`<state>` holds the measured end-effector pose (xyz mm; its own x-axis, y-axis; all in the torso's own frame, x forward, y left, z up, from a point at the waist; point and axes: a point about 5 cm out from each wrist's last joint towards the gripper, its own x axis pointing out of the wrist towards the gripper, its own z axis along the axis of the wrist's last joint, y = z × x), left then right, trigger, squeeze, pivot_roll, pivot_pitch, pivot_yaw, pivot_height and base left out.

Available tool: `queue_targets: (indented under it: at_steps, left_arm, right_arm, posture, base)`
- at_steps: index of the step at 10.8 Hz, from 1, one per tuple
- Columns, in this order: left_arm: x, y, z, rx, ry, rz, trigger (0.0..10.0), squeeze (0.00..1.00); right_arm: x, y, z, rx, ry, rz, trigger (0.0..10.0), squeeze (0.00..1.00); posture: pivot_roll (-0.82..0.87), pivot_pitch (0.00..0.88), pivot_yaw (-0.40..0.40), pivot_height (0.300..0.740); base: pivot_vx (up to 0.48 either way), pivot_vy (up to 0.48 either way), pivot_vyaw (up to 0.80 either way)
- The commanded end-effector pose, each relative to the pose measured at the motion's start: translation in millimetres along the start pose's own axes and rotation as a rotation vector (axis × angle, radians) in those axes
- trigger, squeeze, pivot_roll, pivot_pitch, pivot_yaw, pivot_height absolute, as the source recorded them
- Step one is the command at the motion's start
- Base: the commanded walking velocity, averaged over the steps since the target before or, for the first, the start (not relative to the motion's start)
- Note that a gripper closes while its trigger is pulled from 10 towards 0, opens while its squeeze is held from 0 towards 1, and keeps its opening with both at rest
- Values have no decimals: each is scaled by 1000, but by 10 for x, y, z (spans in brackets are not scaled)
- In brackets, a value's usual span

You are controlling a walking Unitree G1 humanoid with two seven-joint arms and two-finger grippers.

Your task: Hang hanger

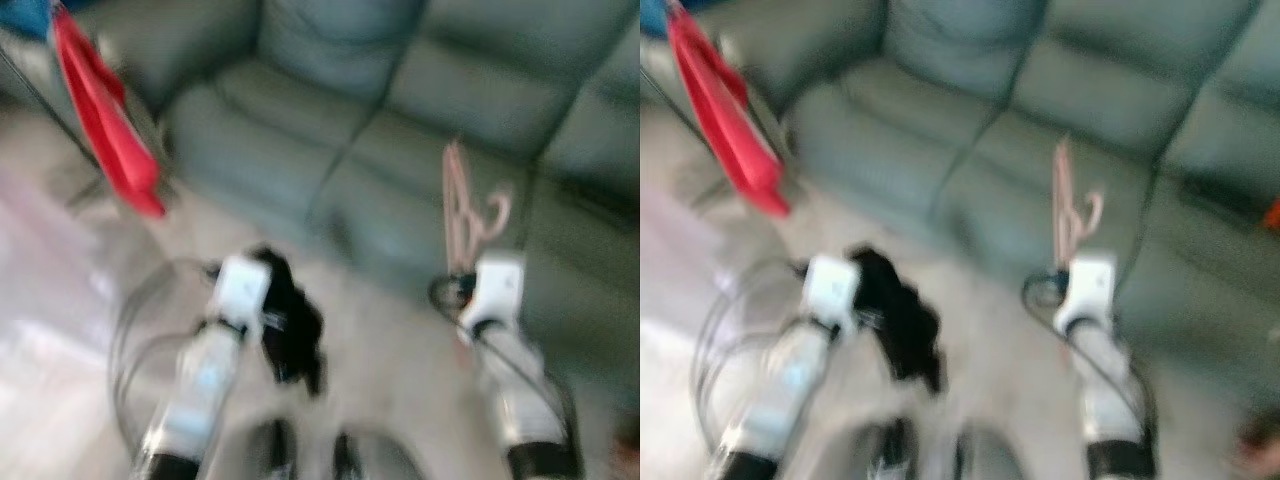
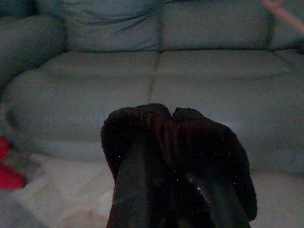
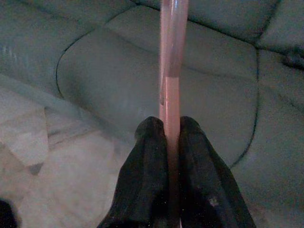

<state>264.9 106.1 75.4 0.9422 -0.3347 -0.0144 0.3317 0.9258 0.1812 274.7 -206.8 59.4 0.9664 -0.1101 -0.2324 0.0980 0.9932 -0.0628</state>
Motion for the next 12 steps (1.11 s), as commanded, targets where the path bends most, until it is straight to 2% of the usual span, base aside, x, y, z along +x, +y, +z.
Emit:
queue_targets:
  at_steps: [1,4,6,7,8,9,12]
  left_arm:
    - [9,11,64,8,-33,-1,10000,0]
    - [-11,1,101,10,-67,-3,10000,0]
    - [-7,46,139,-24,-89,20,10000,0]
    - [-9,65,143,-28,-92,34,10000,0]
    - [-26,133,143,-44,-99,82,10000,0]
    - [-48,181,128,-48,-98,115,10000,0]
    - [-3,135,115,-71,-100,102,10000,0]
  right_arm:
    - [-3,-22,19,-4,-7,-5,10000,0]
    - [1,-5,18,-5,-8,2,10000,0]
    - [-2,5,37,10,-26,14,10000,0]
    - [-8,9,70,26,-50,25,10000,0]
    - [-40,19,199,7,-143,57,10000,0]
    - [-63,24,286,-51,-203,66,10000,0]
    - [-4,100,319,-52,-222,89,10000,0]
  posture:
    - [-1,193,-55,740]
    - [5,192,-55,740]
    - [5,193,-56,740]
    - [5,193,-56,740]
    - [4,192,-57,740]
    - [8,186,-59,740]
    - [15,150,-60,740]
  base:
    - [0,0,0]
    - [0,0,0]
    - [0,0,0]
    - [244,0,0]
    - [300,0,0]
    - [356,0,0]
    - [394,0,0]
